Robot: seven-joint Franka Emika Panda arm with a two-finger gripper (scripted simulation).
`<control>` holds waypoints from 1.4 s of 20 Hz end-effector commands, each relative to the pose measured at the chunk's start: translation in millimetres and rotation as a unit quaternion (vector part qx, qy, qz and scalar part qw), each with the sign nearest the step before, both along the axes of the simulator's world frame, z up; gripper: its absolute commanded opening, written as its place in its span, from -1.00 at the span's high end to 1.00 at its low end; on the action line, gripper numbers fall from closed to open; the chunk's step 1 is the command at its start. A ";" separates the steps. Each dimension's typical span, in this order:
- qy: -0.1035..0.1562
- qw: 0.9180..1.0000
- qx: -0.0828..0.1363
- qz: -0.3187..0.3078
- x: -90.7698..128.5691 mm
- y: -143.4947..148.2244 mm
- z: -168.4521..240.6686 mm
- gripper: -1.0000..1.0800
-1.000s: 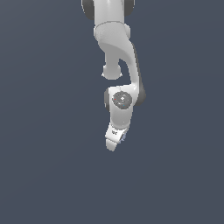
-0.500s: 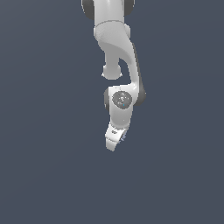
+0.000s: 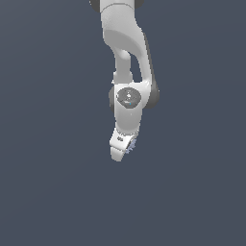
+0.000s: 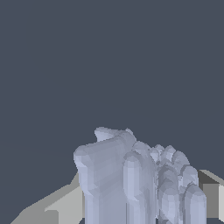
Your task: Pick up the object and move it to a goal position.
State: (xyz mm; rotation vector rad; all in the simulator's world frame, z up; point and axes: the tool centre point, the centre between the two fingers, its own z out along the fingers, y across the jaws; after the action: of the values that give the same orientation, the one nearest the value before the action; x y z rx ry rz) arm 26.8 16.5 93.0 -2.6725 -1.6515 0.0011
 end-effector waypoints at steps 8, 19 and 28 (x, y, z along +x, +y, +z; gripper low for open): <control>0.000 1.000 0.001 0.001 3.9 -36.7 98.8 1.00; 0.000 1.000 0.001 0.001 10.1 -83.0 222.8 1.00; 0.000 1.000 0.001 0.001 16.1 -115.2 306.0 1.00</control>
State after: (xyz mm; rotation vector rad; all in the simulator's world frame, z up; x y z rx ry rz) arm 42.4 -93.8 386.7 -2.6713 -1.6524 -0.0037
